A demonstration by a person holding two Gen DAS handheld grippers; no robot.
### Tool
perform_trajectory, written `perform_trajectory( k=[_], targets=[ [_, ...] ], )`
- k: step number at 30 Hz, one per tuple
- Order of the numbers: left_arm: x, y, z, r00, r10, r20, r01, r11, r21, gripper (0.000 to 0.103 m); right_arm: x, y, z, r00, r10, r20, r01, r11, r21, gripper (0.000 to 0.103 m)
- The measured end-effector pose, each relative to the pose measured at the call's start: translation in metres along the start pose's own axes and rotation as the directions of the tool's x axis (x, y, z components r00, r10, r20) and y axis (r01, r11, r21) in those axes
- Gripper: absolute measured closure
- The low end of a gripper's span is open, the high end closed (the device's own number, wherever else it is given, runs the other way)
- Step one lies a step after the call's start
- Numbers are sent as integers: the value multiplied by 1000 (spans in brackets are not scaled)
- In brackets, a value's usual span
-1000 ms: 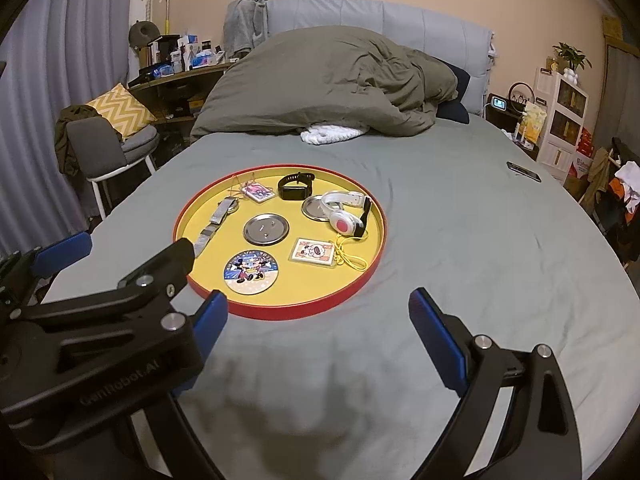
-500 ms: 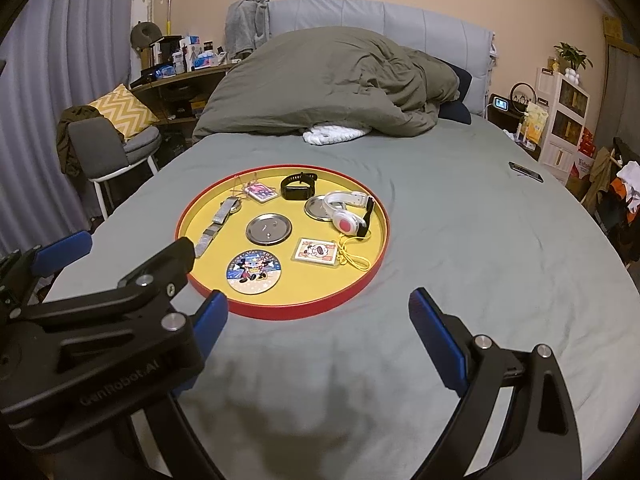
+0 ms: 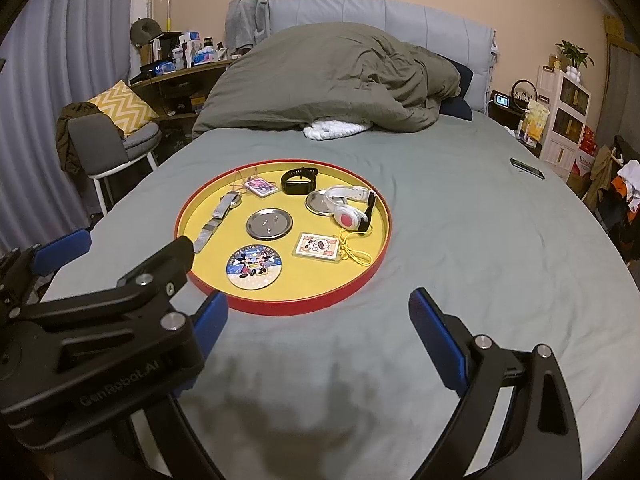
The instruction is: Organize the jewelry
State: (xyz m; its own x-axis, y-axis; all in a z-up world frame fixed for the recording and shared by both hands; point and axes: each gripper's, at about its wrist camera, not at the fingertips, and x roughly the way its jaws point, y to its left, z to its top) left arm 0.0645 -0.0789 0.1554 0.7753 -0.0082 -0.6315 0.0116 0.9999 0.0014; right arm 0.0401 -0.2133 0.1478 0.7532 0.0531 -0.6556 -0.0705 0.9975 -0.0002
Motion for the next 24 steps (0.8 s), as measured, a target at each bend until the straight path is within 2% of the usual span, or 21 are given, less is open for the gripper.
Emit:
perform_trajectory(
  k=[16,21,24],
  targets=[
    [-3,-1,2,1000,11,-4,-11,1000,17,6,0,0,-1,1000,4,-4,-4,1000,-2,16],
    [-16,5,5,1000,20,-3,-20,1000,-18,6,-13,4,4,1000,18,11,-17,1000,-24,16],
    [-26,6,13,1000,15,-20,-15,1000,-1,6,-23,4,8,998,49,31,-48,999,-22,16]
  ],
)
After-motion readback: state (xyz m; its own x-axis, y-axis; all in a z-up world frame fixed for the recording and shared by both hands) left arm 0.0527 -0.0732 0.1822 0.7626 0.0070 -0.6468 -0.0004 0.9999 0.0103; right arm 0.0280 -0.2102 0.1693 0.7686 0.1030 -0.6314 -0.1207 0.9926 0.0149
